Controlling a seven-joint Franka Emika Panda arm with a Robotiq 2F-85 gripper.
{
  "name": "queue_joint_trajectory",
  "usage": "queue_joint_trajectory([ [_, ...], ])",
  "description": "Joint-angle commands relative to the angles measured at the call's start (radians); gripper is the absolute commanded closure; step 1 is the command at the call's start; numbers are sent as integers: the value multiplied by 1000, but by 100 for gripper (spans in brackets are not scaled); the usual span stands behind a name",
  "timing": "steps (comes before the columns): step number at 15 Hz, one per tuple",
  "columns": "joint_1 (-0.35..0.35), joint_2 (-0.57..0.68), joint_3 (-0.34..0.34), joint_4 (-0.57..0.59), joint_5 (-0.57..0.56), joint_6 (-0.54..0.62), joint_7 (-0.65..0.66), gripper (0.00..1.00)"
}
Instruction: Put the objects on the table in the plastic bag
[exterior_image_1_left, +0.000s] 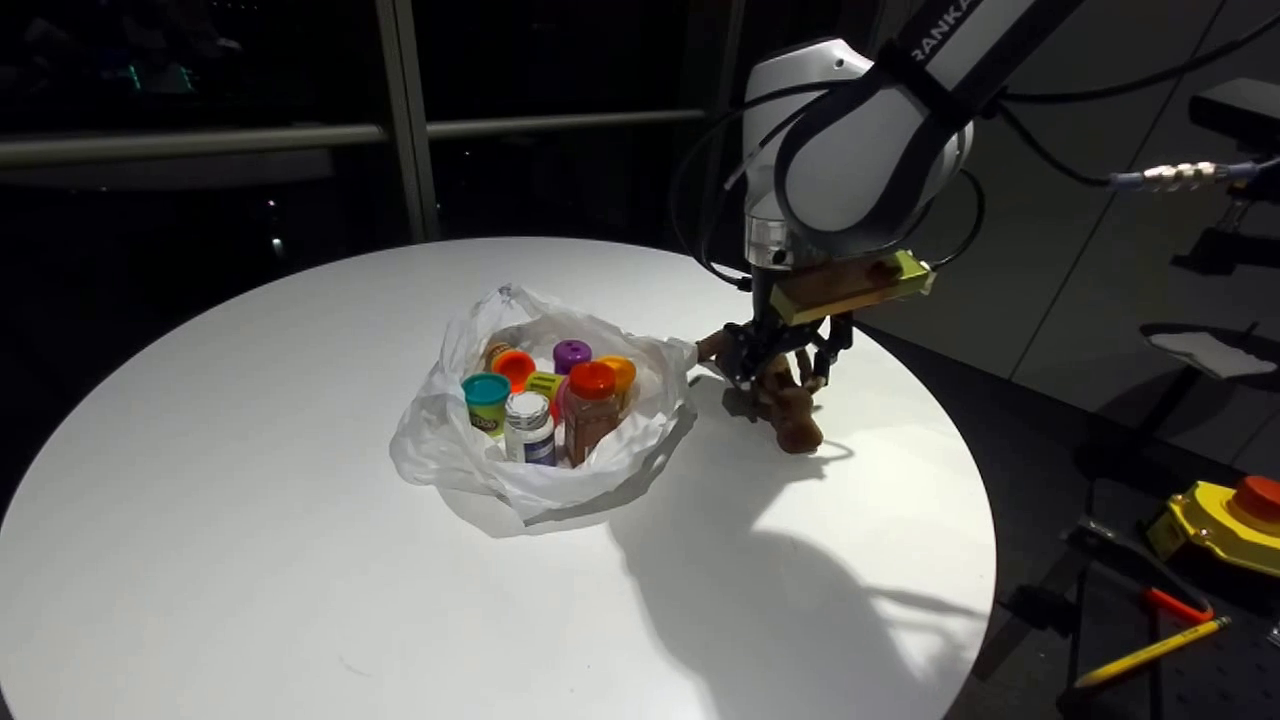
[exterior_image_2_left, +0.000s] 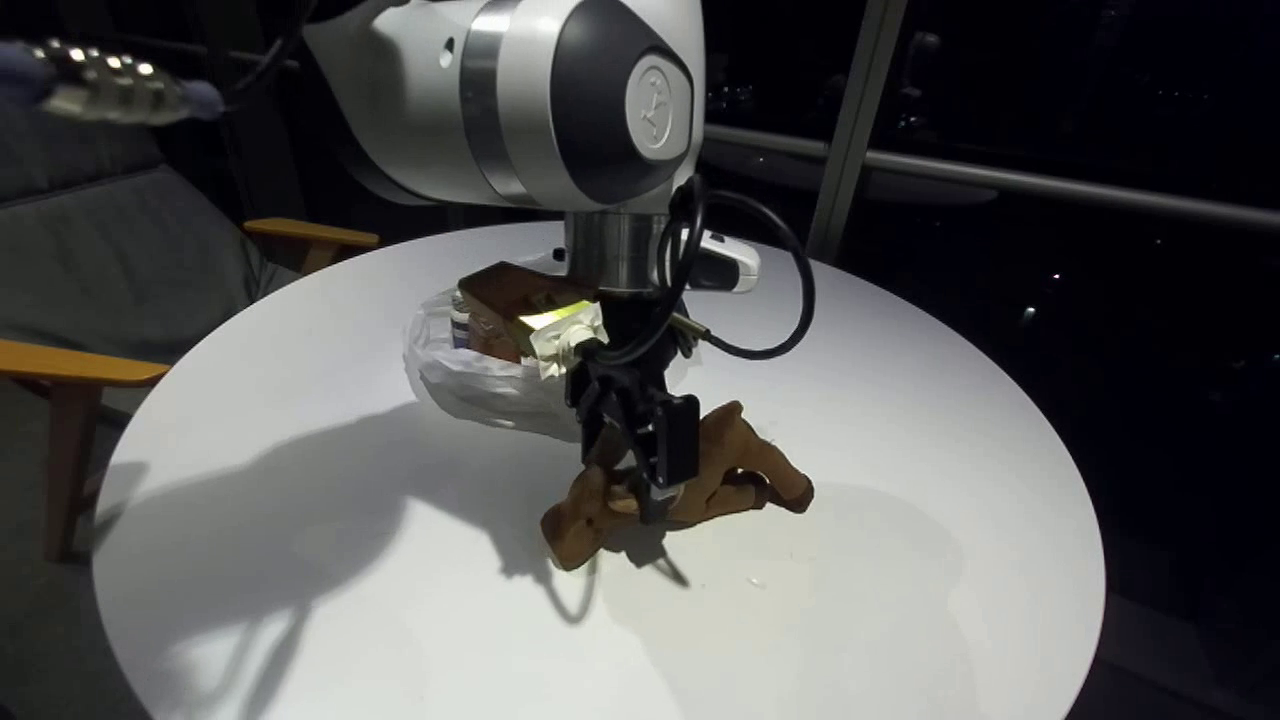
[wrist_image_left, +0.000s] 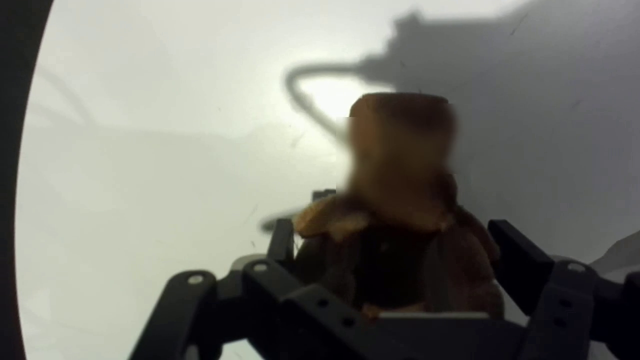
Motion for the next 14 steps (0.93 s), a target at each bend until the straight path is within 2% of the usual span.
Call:
queue_joint_trajectory([
  [1, 27, 29, -40, 47, -16, 35, 56, 34],
  [9, 17, -15, -57, 5, 11, 102, 93, 94],
  [11, 48, -67, -85, -28, -25, 129, 133, 100],
  [14, 133, -168, -153, -59, -157, 130, 233, 97],
])
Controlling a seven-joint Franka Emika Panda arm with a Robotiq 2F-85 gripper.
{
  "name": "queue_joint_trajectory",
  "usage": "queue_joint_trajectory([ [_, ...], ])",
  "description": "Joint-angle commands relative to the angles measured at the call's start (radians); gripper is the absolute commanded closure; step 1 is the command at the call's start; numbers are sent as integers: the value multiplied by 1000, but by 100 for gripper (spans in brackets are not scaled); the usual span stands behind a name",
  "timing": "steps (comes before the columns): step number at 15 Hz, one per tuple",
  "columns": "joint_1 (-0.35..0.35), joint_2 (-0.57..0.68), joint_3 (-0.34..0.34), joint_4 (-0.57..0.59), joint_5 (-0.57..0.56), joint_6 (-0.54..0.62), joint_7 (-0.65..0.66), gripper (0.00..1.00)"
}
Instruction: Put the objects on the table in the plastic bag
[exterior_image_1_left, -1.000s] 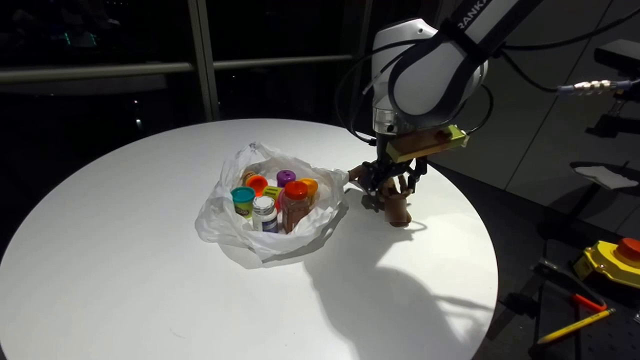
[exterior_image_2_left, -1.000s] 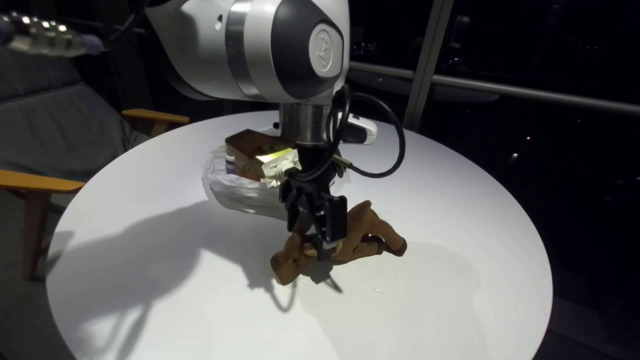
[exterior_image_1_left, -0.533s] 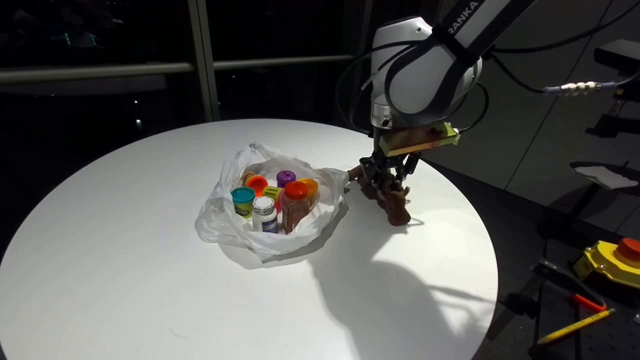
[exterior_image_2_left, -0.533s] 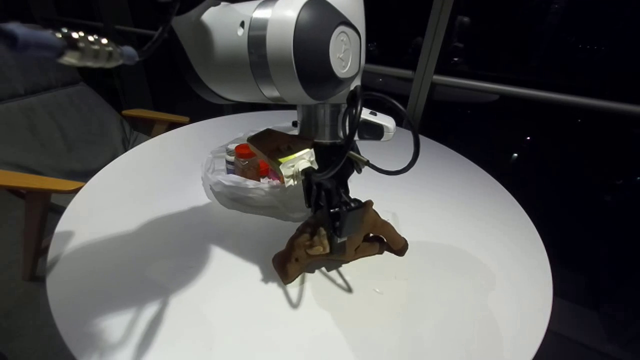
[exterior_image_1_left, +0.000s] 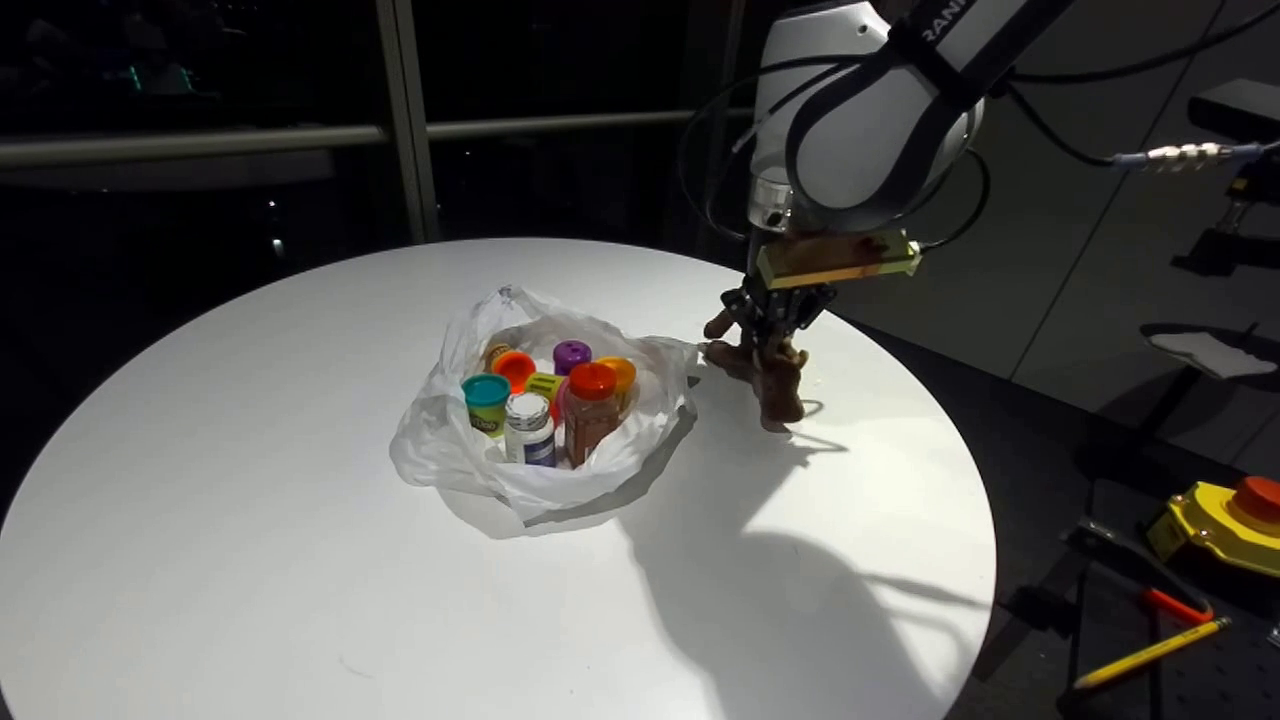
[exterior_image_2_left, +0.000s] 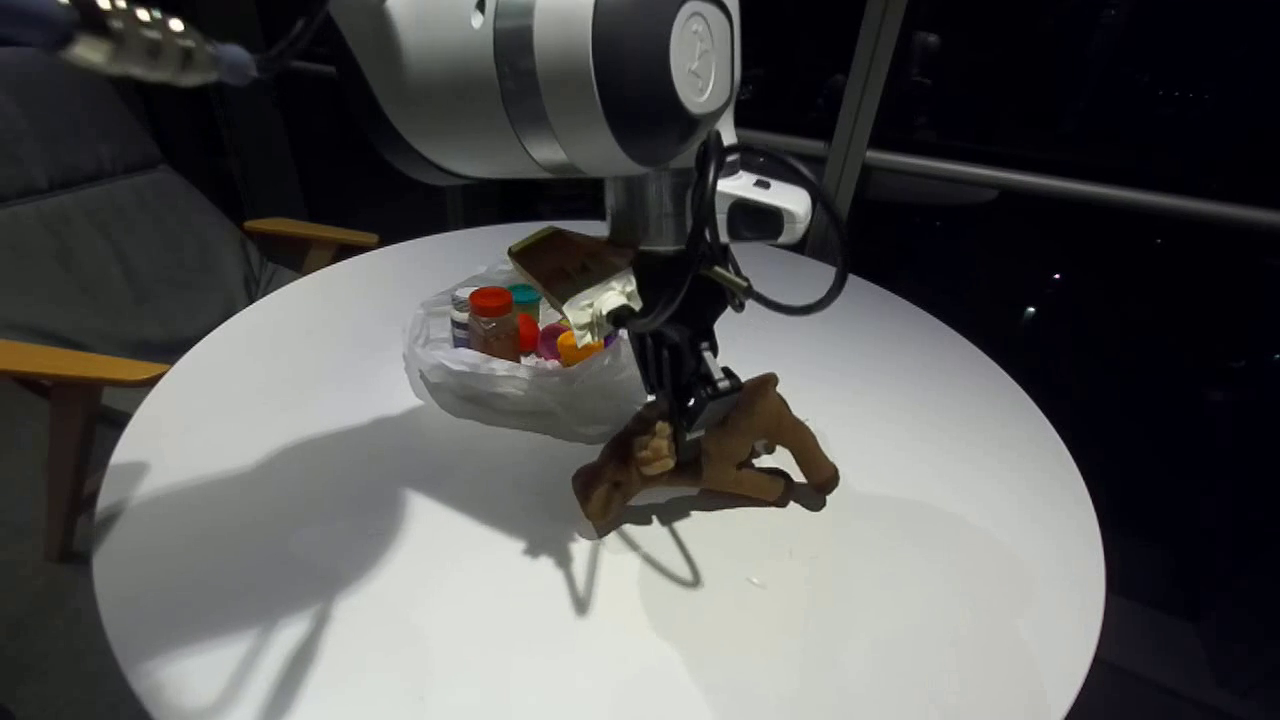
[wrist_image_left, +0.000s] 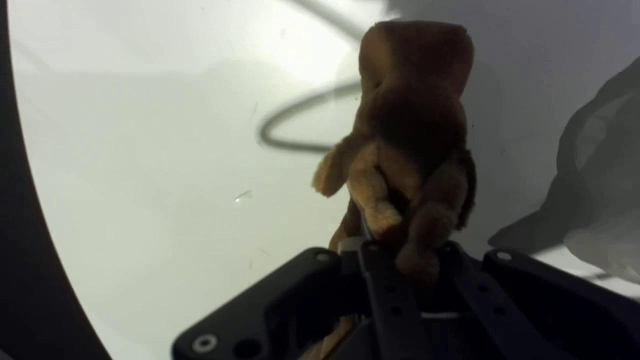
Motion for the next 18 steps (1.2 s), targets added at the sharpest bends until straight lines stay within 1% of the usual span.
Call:
queue_joint_trajectory([
  [1, 116, -167, -86, -71, -179, 0, 147, 97],
  [2, 151, -208, -102, -71, -269, -18, 209, 97],
  [3, 166, -244, -93, -68, -339, -32, 249, 97],
  [4, 170, -275, -63, -60, -399, -45, 266, 97],
  [5, 161, -304, -16, -54, -423, -50, 250, 97],
  [7, 140, -320, 78, -25, -423, -52, 173, 97],
  [8, 130, -306, 123, -2, -402, -45, 133, 97],
  [10, 122, -289, 190, 21, -372, -31, 47, 97],
  [11, 118, -271, 214, 37, -364, -27, 0, 97],
  [13, 114, -234, 249, 63, -348, -31, -107, 97],
  [15, 107, -196, 263, 91, -335, -49, -229, 97],
  [16, 112, -176, 258, 105, -328, -55, -292, 97],
  [18, 99, -137, 269, 137, -313, -71, -421, 97],
])
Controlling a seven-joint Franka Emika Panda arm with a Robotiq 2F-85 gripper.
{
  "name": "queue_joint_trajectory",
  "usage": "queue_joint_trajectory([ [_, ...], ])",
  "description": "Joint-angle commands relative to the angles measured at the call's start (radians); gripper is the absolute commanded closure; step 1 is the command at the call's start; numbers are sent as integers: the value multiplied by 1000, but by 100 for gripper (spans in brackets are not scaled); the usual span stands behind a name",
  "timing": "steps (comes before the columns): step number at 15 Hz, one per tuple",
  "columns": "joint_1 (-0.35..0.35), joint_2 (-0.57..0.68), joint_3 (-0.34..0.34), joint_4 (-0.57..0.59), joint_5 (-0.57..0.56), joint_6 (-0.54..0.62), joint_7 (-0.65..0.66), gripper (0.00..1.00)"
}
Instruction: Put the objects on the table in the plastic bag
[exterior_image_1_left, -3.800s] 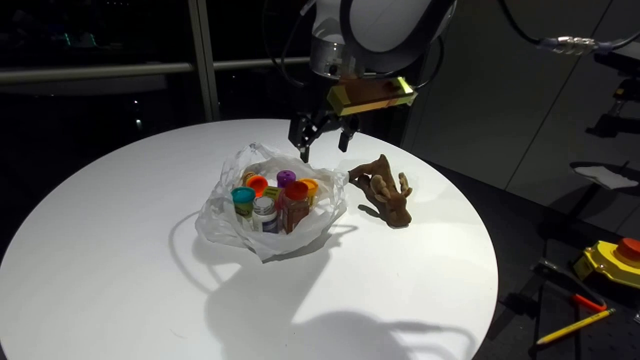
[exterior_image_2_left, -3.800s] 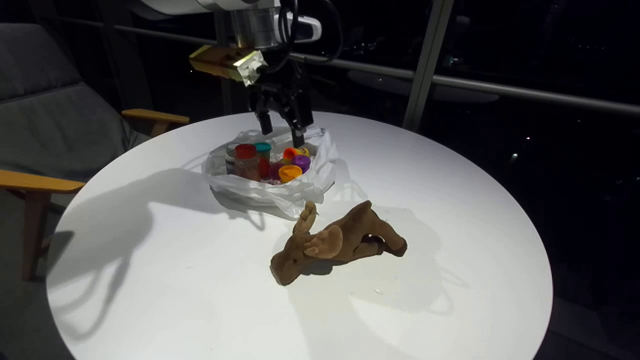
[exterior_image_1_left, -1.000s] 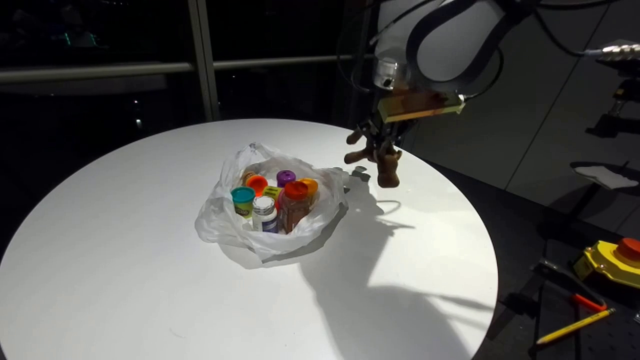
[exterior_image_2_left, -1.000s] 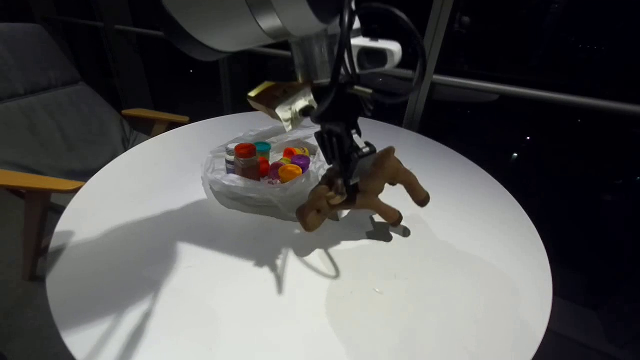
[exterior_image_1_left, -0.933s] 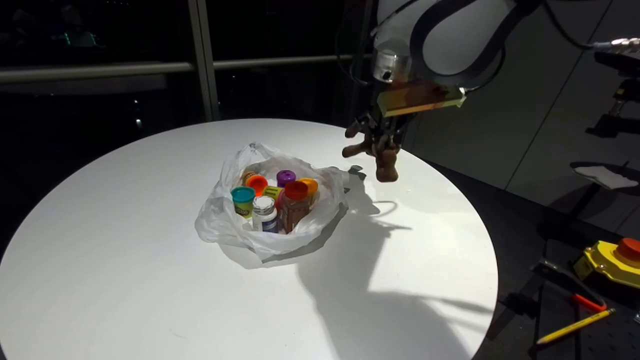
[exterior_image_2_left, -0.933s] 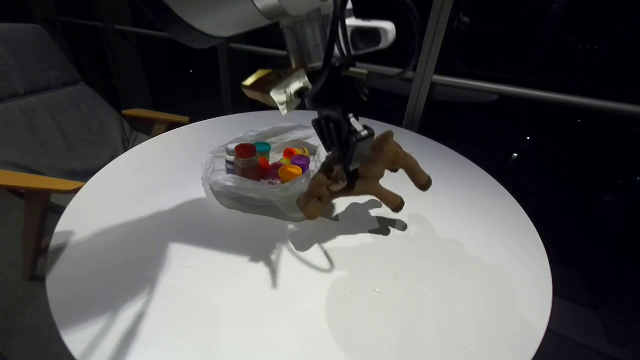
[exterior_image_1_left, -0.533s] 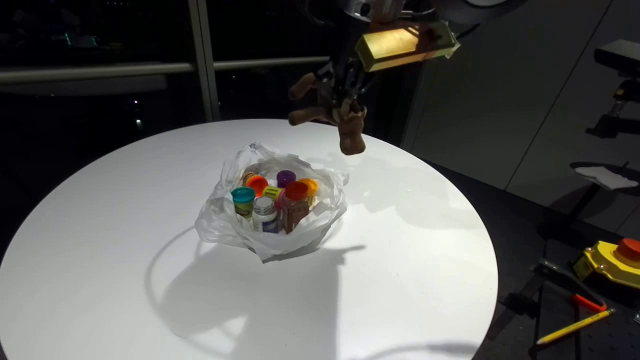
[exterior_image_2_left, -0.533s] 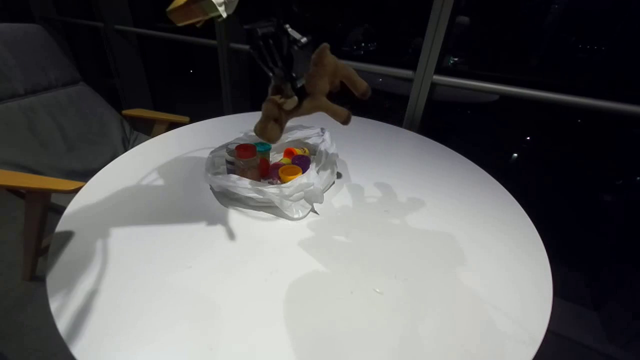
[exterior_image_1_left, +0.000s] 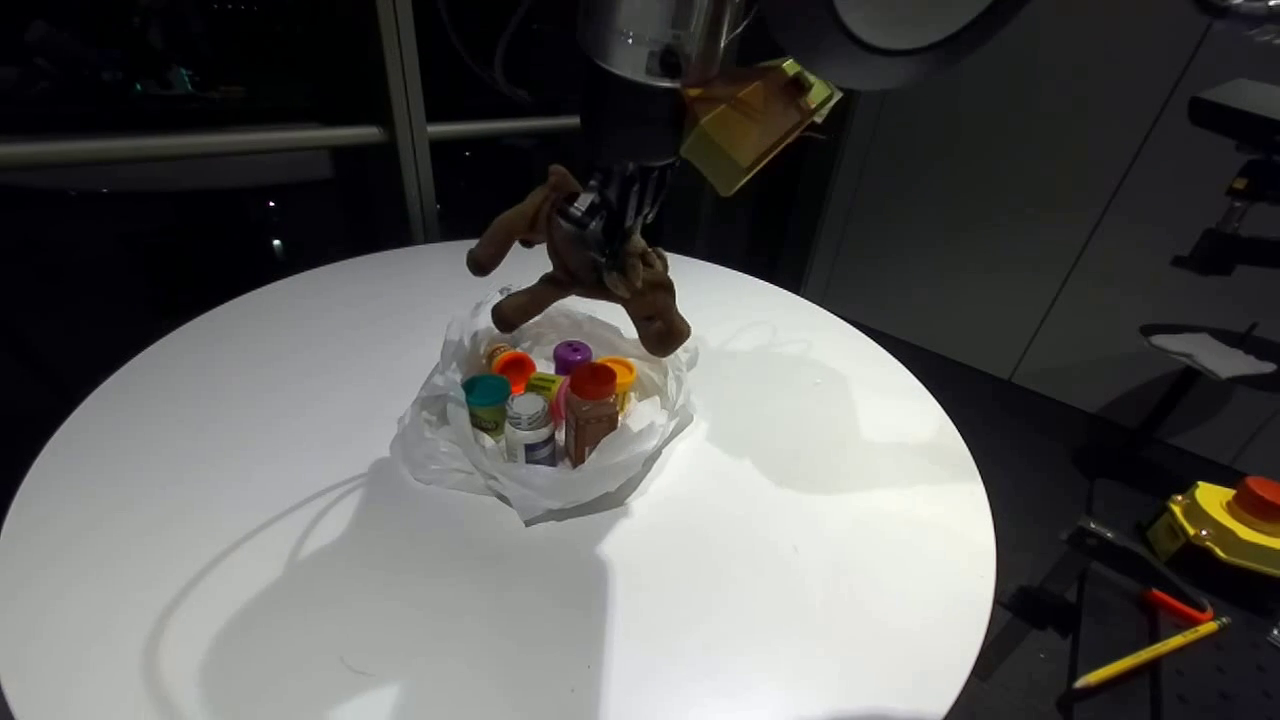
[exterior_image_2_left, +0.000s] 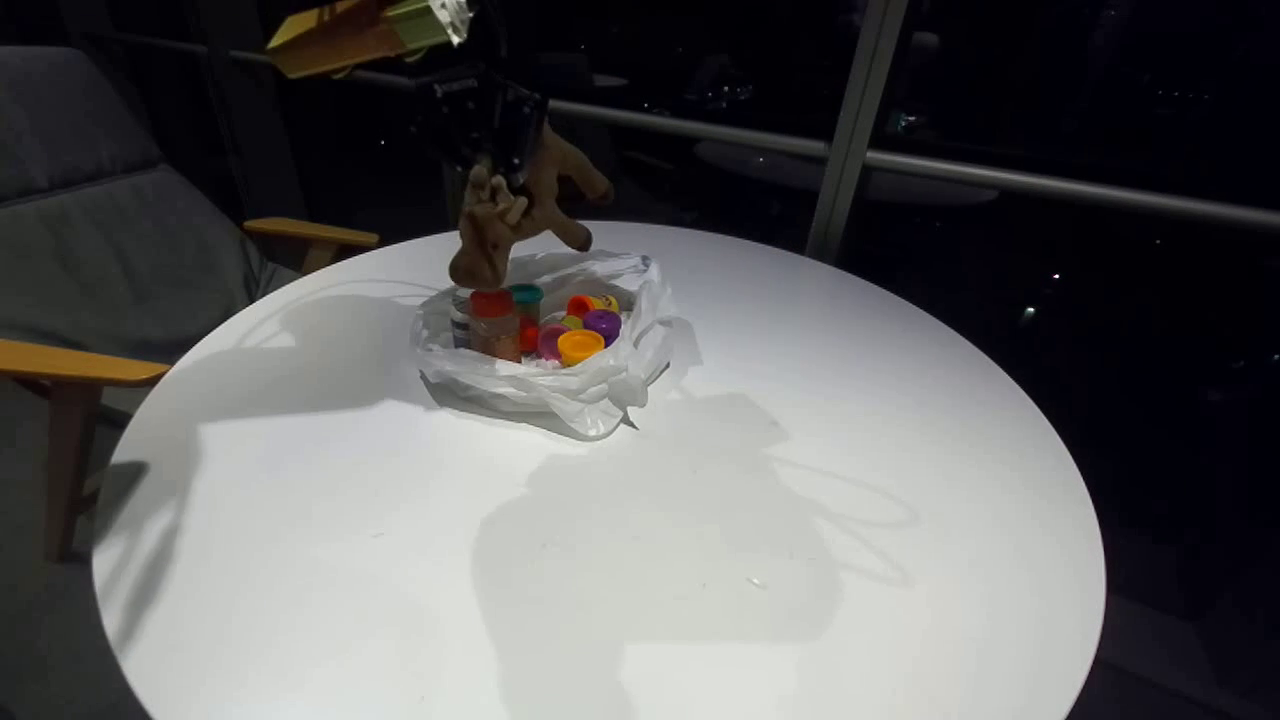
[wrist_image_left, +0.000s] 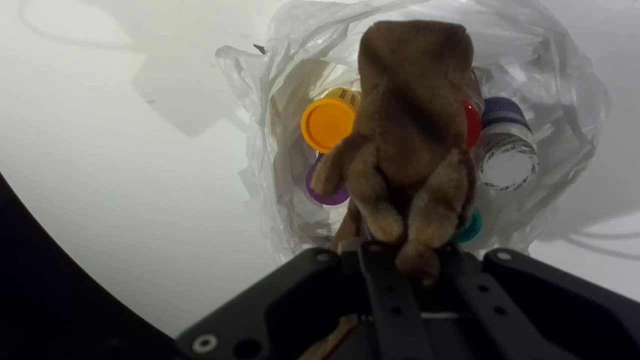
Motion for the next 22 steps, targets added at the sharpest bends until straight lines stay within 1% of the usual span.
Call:
queue_joint_trajectory([
  [1, -34, 82, 28, 98, 36, -48, -244, 97],
  [4, -49, 138, 41, 159, 45, -89, -430, 97],
  [6, -60, 170, 57, 195, 58, -97, -548, 97],
  [8, -65, 200, 67, 230, 64, -109, -628, 97],
  [13, -78, 275, 78, 294, 71, -135, -744, 97],
  [17, -87, 324, 79, 337, 96, -139, -775, 97],
  [18, -90, 334, 78, 348, 103, -139, -776, 81],
  [19, -92, 343, 77, 359, 111, -144, -774, 63],
  [20, -92, 348, 76, 367, 115, -149, -768, 58],
  [22, -90, 345, 68, 378, 120, -161, -749, 42],
])
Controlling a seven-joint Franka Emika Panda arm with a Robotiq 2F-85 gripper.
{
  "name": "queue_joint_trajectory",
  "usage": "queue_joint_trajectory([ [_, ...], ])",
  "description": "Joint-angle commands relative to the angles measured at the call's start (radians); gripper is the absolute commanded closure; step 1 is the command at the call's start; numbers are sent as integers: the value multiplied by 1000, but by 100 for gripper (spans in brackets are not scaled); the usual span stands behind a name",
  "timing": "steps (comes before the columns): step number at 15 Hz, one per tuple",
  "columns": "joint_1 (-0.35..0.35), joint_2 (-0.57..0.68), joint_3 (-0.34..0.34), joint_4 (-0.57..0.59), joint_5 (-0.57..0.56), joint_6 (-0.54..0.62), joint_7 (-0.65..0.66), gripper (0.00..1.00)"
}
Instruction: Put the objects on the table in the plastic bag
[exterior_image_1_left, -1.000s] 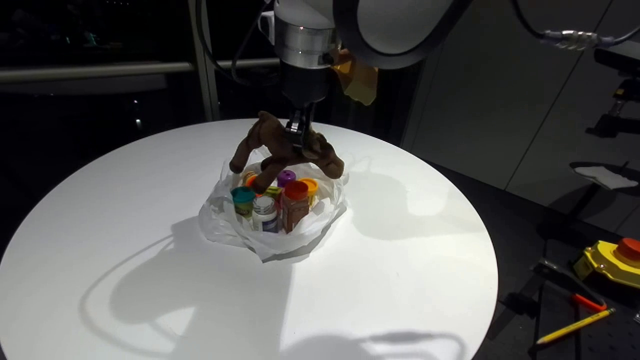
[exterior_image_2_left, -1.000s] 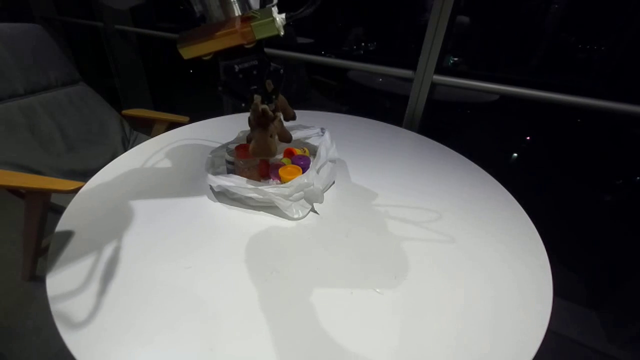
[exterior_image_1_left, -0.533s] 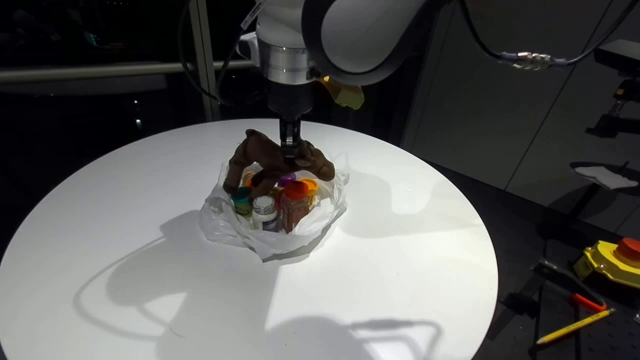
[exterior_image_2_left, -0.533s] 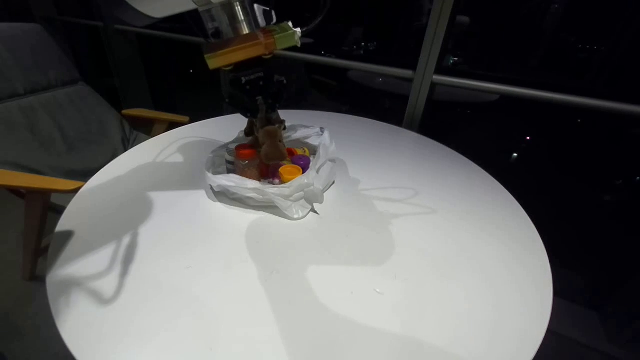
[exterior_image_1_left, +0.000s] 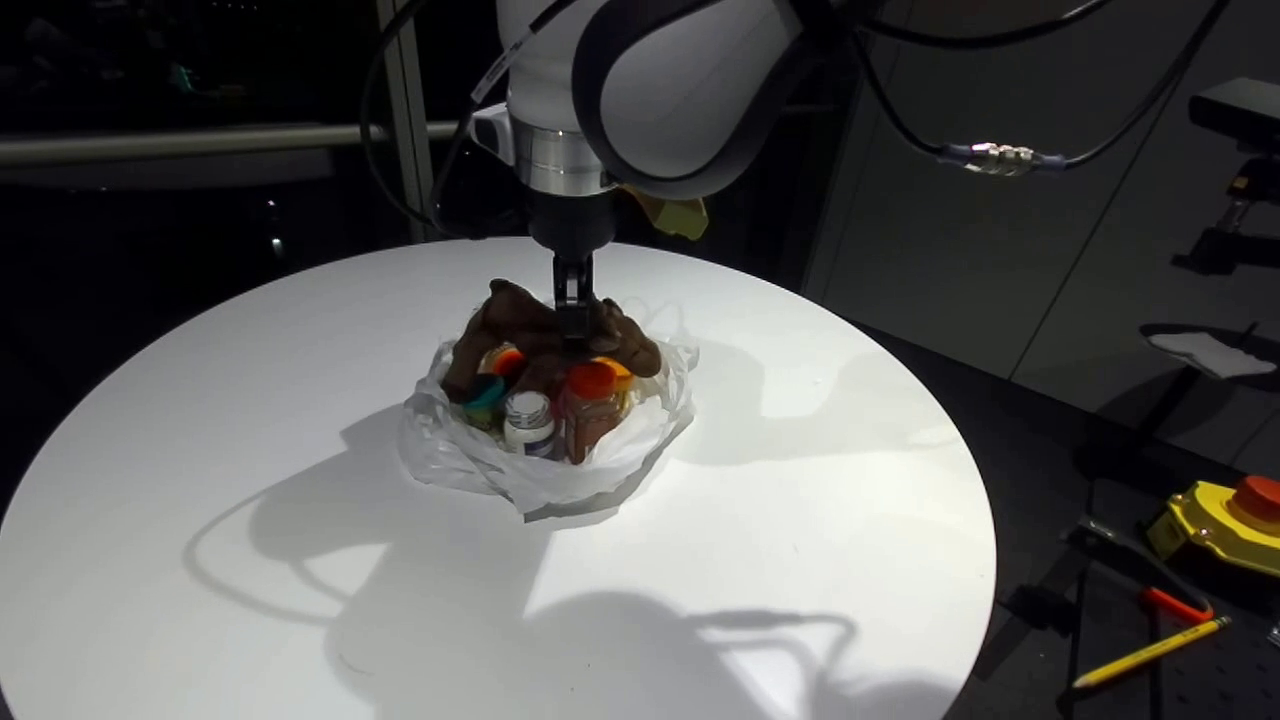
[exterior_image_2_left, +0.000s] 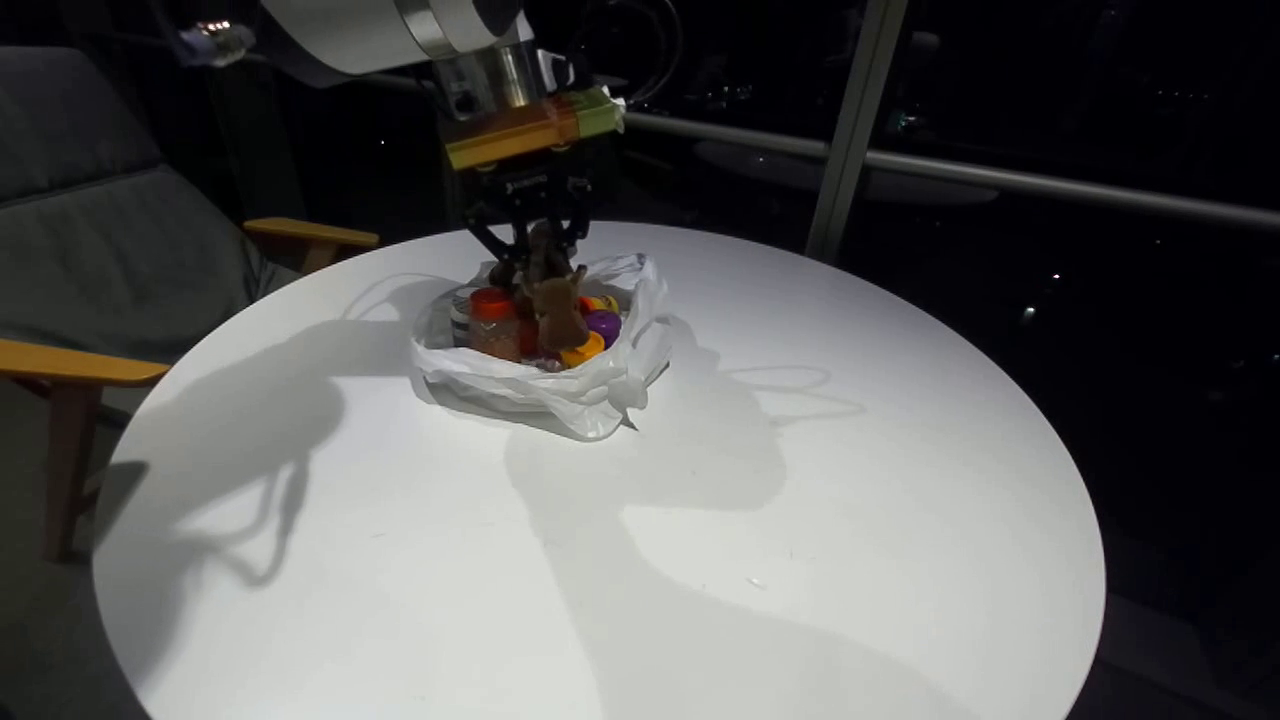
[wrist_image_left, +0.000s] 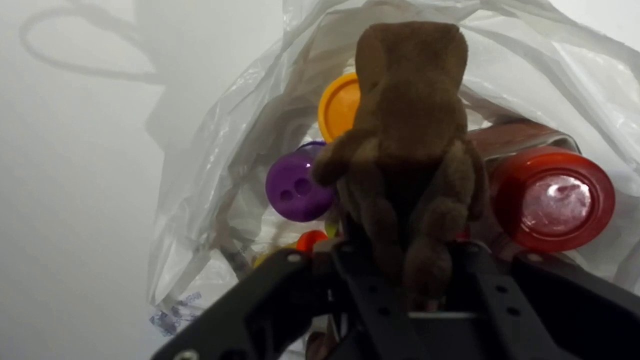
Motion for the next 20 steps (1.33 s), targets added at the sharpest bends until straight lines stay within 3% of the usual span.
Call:
queue_joint_trajectory([
  [1, -13, -2, 17, 55, 46, -66, -7, 35],
  [4, -14, -56, 29, 31, 85, -103, 4, 12],
  [6, -8, -101, 33, 4, 102, -116, 22, 1],
  [10, 10, -213, 49, -48, 142, -171, 112, 0],
  [14, 4, -353, 106, -101, 287, -313, 139, 0],
  [20, 3, -607, 119, -302, 452, -456, 267, 0],
])
